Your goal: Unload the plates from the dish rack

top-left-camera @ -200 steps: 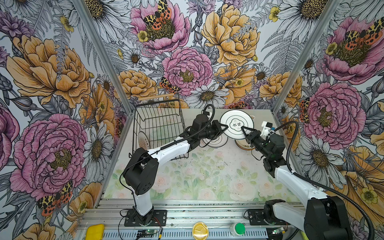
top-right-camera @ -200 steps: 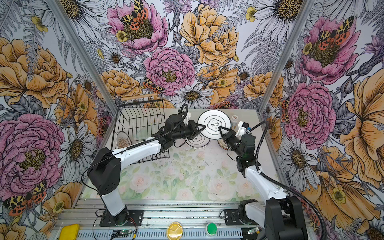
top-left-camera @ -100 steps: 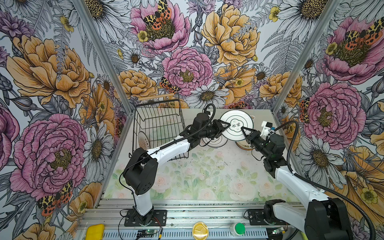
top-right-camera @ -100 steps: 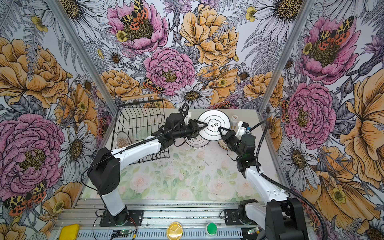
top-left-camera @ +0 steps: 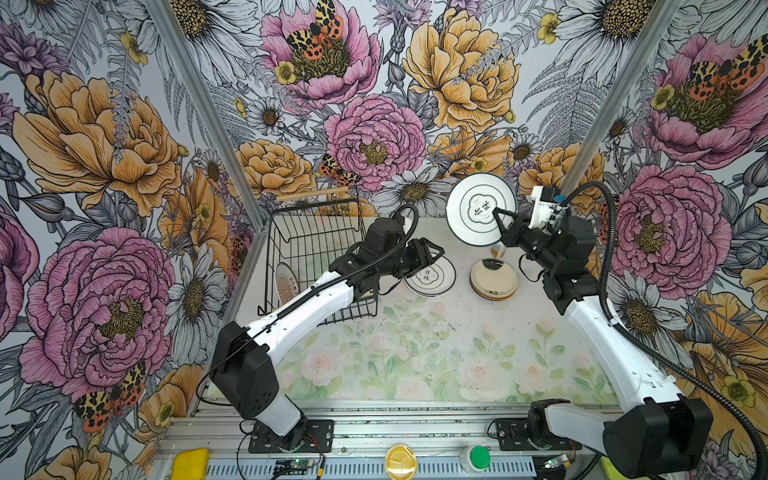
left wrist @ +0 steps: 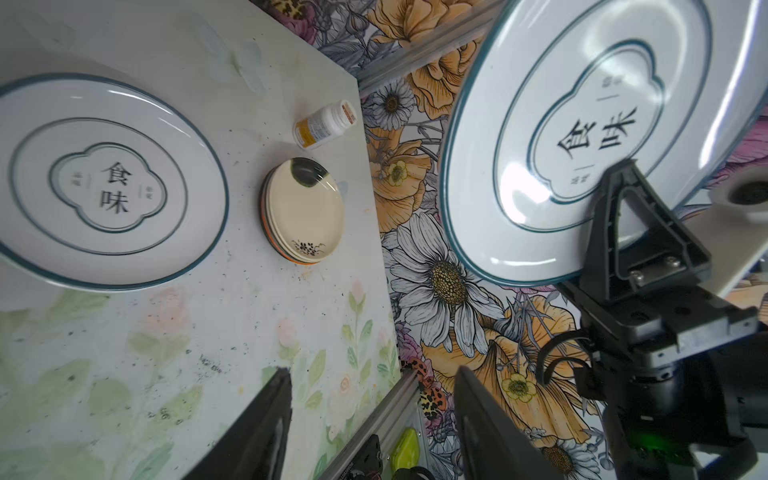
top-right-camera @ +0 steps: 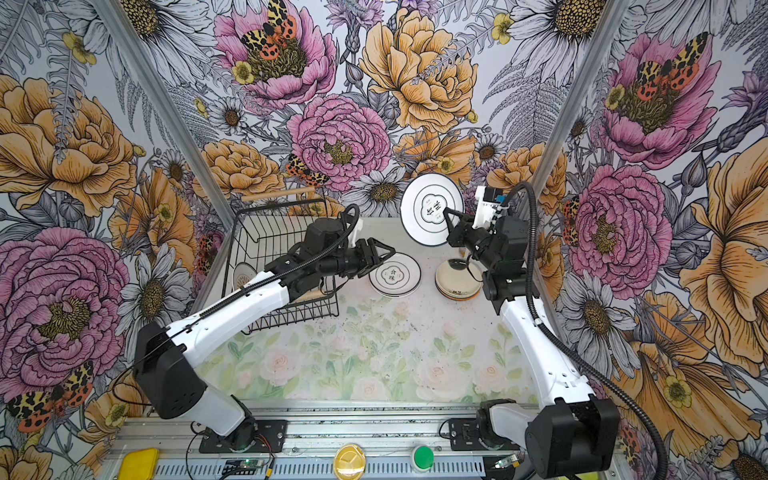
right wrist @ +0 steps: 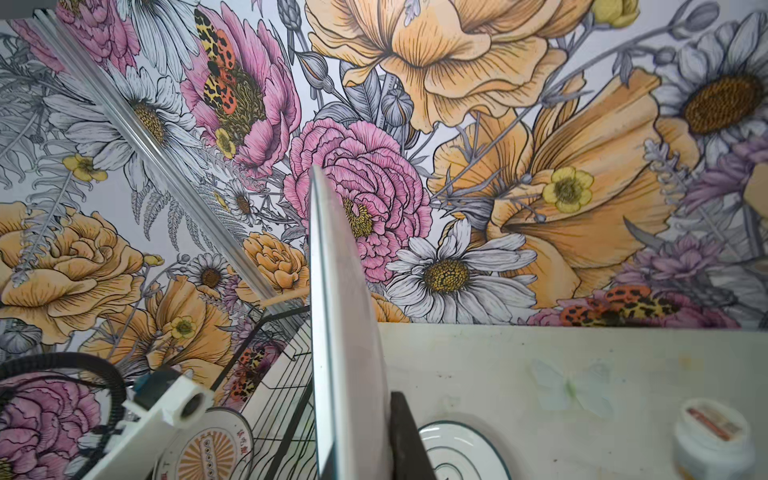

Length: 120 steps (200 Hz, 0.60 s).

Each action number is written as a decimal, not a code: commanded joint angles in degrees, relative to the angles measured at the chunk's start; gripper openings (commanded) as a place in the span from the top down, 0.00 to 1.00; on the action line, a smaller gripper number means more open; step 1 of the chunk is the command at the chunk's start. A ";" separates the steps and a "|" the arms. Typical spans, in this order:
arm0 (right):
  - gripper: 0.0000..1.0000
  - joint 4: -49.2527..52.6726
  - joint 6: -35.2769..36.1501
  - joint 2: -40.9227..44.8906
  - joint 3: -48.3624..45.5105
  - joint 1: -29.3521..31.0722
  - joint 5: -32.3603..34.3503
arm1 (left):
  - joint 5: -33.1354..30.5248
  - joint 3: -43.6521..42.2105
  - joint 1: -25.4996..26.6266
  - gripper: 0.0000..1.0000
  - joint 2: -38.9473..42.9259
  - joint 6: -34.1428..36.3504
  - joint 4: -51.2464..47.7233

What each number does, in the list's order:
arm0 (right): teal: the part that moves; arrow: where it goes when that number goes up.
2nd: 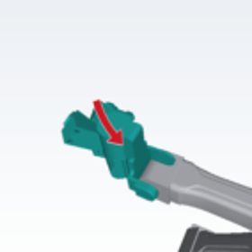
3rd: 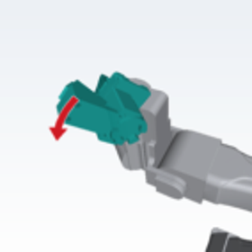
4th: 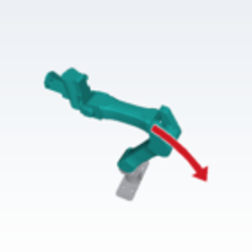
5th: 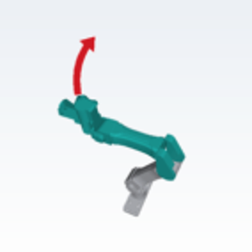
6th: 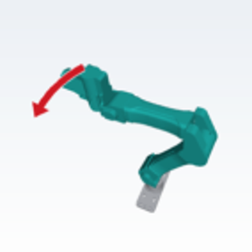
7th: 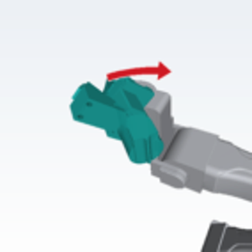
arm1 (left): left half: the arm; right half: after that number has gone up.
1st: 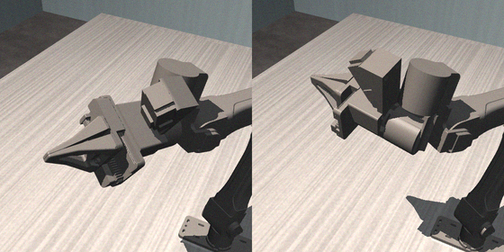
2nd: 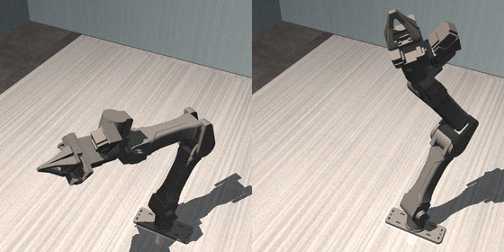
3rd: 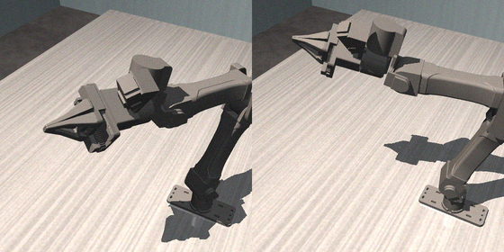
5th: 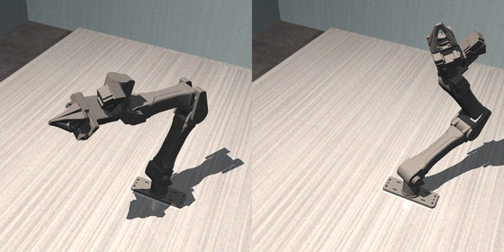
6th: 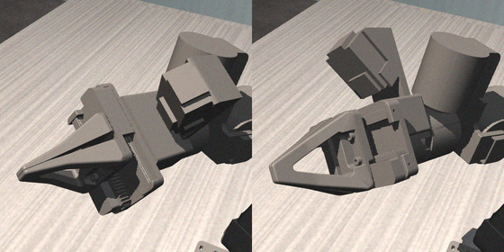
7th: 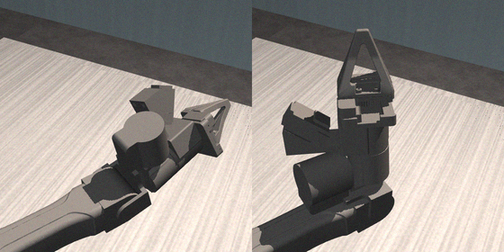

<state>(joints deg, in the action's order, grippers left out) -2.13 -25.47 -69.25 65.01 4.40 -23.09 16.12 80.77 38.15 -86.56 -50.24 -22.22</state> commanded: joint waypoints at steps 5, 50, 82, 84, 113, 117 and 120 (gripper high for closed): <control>1.00 6.05 12.95 0.52 1.29 -0.25 6.17 | -10.86 -1.93 -6.07 0.33 8.67 10.67 -16.92; 1.00 11.32 9.06 3.49 -2.32 0.03 11.16 | -10.68 -11.52 -25.33 0.11 22.07 14.03 -23.88; 1.00 15.15 1.01 5.44 -7.61 0.92 10.88 | -13.95 -12.22 -33.14 0.01 23.83 17.63 -29.27; 1.00 15.23 0.62 5.62 -8.06 1.04 10.92 | -14.39 -12.15 -33.38 0.01 23.73 17.83 -29.61; 1.00 18.36 -4.38 5.53 -11.13 2.59 11.66 | -20.04 -10.02 -35.43 0.01 20.35 20.22 -33.51; 1.00 19.11 -5.26 5.13 -11.05 2.73 11.80 | -20.58 -9.85 -35.67 0.01 19.97 20.42 -33.70; 1.00 19.38 -5.90 4.71 -11.05 2.86 11.56 | -20.86 -9.85 -35.88 0.01 19.67 20.63 -33.80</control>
<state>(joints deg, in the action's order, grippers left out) 15.31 -24.88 -64.84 54.15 6.11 -12.43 0.99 69.10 3.75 -64.62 -33.47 -51.42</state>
